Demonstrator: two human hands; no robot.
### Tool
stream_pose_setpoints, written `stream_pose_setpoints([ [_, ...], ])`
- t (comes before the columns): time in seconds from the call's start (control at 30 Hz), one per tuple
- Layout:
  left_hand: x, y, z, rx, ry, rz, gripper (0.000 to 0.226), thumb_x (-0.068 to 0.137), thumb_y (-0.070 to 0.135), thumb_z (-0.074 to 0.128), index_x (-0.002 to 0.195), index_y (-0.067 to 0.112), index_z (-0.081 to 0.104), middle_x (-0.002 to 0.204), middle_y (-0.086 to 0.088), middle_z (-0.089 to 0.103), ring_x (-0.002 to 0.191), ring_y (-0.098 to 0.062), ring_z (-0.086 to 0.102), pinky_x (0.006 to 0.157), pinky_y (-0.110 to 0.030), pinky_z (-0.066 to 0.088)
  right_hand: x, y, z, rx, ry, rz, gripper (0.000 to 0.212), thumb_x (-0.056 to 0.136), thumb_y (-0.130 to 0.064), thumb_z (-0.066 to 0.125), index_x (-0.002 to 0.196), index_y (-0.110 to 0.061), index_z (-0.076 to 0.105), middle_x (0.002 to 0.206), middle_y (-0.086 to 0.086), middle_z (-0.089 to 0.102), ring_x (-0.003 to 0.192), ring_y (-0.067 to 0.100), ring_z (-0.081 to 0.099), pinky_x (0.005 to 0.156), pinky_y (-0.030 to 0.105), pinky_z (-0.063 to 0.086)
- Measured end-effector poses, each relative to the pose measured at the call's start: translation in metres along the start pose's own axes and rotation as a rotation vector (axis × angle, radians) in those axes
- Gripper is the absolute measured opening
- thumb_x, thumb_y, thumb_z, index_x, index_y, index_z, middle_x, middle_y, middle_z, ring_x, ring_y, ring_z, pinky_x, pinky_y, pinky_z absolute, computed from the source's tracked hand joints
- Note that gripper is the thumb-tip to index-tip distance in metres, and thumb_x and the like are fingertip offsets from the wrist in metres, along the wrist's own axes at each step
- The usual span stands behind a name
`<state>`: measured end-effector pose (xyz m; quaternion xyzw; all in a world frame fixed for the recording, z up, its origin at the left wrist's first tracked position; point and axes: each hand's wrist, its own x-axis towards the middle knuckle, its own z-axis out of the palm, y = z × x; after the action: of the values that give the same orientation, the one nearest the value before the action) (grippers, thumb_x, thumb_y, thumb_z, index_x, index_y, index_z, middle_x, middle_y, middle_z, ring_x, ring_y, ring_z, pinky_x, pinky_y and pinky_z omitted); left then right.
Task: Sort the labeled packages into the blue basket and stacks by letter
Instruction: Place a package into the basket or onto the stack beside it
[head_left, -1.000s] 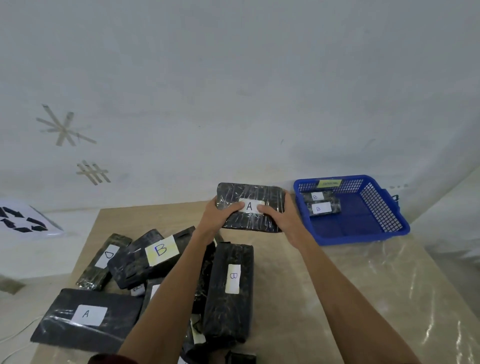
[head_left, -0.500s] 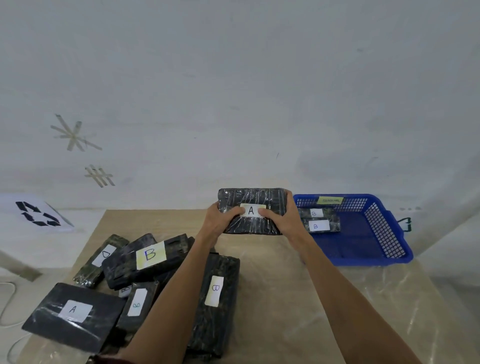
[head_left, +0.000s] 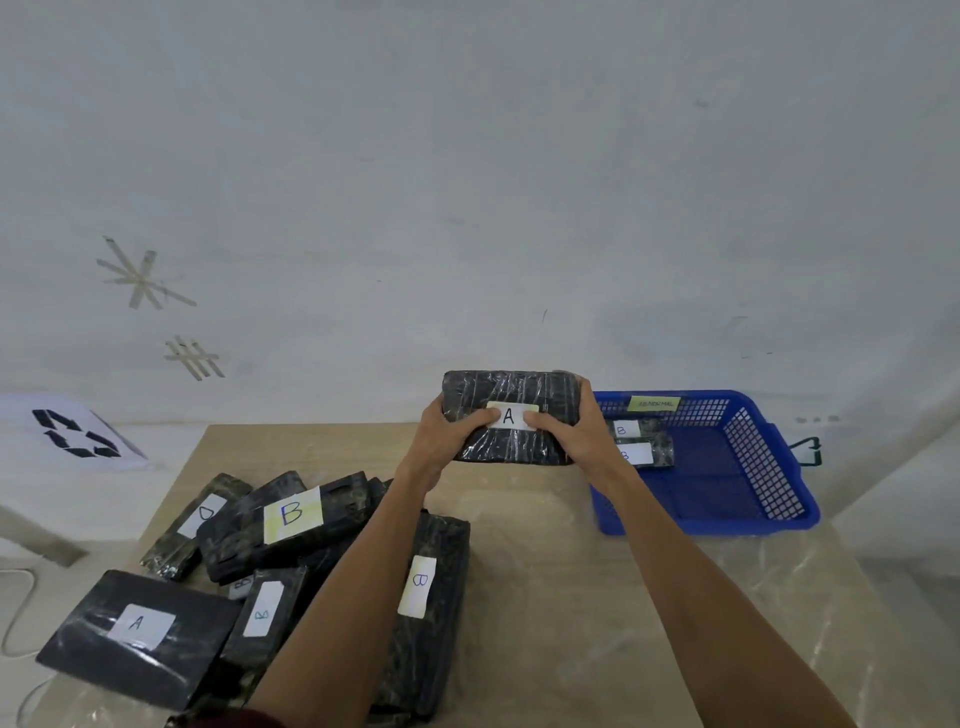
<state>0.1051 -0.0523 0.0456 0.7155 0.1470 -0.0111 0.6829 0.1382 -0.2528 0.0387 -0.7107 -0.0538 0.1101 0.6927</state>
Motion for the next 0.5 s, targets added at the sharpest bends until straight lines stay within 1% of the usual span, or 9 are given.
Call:
stream_pose_setpoints([
  [0.07, 0.004, -0.001, -0.005, -0.022, -0.045, -0.025, 0.049, 0.080, 0.029, 0.085, 0.121, 0.018, 0.060, 0.106, -0.002, 0.075, 0.096, -0.018, 0.072, 0.085, -0.032, 0.057, 0.004, -0.001, -0.002, 0.043, -0.037, 0.075, 0.065, 0.085, -0.016, 0.080, 0.136, -0.020, 0.042, 0.121, 0.007, 0.066, 0.106, 0.020, 0.069, 0.080, 0.030, 0.060],
  [0.17, 0.008, -0.003, -0.012, -0.012, -0.116, -0.052, 0.053, 0.079, 0.030, 0.086, 0.123, 0.022, 0.057, 0.113, -0.002, 0.074, 0.104, -0.020, 0.071, 0.094, -0.039, 0.057, 0.011, -0.003, -0.005, 0.117, -0.066, 0.193, 0.049, 0.090, -0.032, 0.072, 0.131, -0.021, 0.048, 0.121, 0.011, 0.065, 0.104, 0.021, 0.069, 0.087, 0.039, 0.059],
  [0.2, 0.009, -0.003, -0.014, 0.010, -0.127, -0.052, 0.053, 0.079, 0.029, 0.086, 0.123, 0.024, 0.057, 0.114, -0.001, 0.073, 0.105, -0.020, 0.071, 0.094, -0.039, 0.058, 0.014, -0.004, -0.006, 0.120, -0.066, 0.230, 0.051, 0.090, -0.044, 0.070, 0.132, -0.023, 0.049, 0.125, 0.009, 0.063, 0.108, 0.020, 0.066, 0.092, 0.041, 0.056],
  [0.27, 0.011, -0.002, -0.016, 0.028, -0.125, -0.042, 0.052, 0.079, 0.022, 0.086, 0.121, 0.026, 0.057, 0.114, 0.001, 0.073, 0.106, -0.018, 0.070, 0.091, -0.038, 0.059, 0.018, -0.007, -0.003, 0.050, -0.077, 0.289, 0.077, 0.079, -0.073, 0.065, 0.138, -0.028, 0.047, 0.137, 0.001, 0.055, 0.125, 0.019, 0.054, 0.107, 0.048, 0.046],
  [0.3, 0.011, -0.001, -0.017, 0.018, -0.126, -0.036, 0.052, 0.079, 0.018, 0.086, 0.122, 0.025, 0.057, 0.114, 0.001, 0.073, 0.107, -0.019, 0.069, 0.090, -0.037, 0.059, 0.021, -0.006, -0.002, 0.022, -0.074, 0.313, 0.090, 0.071, -0.083, 0.062, 0.140, -0.028, 0.046, 0.142, -0.002, 0.051, 0.132, 0.020, 0.048, 0.112, 0.051, 0.039],
  [0.33, 0.013, -0.001, -0.017, 0.008, -0.130, -0.037, 0.055, 0.079, 0.015, 0.086, 0.125, 0.024, 0.057, 0.116, 0.000, 0.073, 0.108, -0.020, 0.069, 0.090, -0.037, 0.059, 0.023, -0.006, 0.001, 0.018, -0.055, 0.332, 0.095, 0.068, -0.086, 0.060, 0.140, -0.027, 0.046, 0.143, -0.002, 0.050, 0.133, 0.021, 0.046, 0.114, 0.053, 0.038],
  [0.37, 0.015, 0.000, -0.018, 0.003, -0.136, -0.044, 0.059, 0.079, 0.013, 0.086, 0.129, 0.022, 0.056, 0.118, -0.001, 0.072, 0.110, -0.021, 0.068, 0.089, -0.038, 0.060, 0.025, -0.005, 0.003, 0.027, -0.015, 0.344, 0.090, 0.070, -0.082, 0.060, 0.138, -0.025, 0.048, 0.141, -0.001, 0.053, 0.131, 0.021, 0.049, 0.110, 0.052, 0.041],
  [0.43, 0.018, 0.002, -0.018, 0.024, -0.138, -0.081, 0.064, 0.078, 0.010, 0.086, 0.133, 0.021, 0.055, 0.122, -0.005, 0.070, 0.110, -0.024, 0.068, 0.085, -0.038, 0.061, 0.023, -0.007, 0.008, 0.078, 0.071, 0.328, 0.061, 0.084, -0.064, 0.061, 0.126, -0.020, 0.056, 0.128, 0.004, 0.060, 0.119, 0.022, 0.057, 0.093, 0.045, 0.052],
  [0.5, 0.021, 0.005, -0.018, 0.054, -0.136, -0.132, 0.055, 0.081, 0.012, 0.083, 0.128, 0.019, 0.057, 0.122, -0.010, 0.068, 0.107, -0.026, 0.068, 0.083, -0.041, 0.061, 0.023, -0.005, 0.011, 0.117, 0.128, 0.277, 0.041, 0.090, -0.047, 0.063, 0.114, -0.014, 0.060, 0.112, 0.005, 0.065, 0.106, 0.019, 0.063, 0.078, 0.036, 0.053],
])
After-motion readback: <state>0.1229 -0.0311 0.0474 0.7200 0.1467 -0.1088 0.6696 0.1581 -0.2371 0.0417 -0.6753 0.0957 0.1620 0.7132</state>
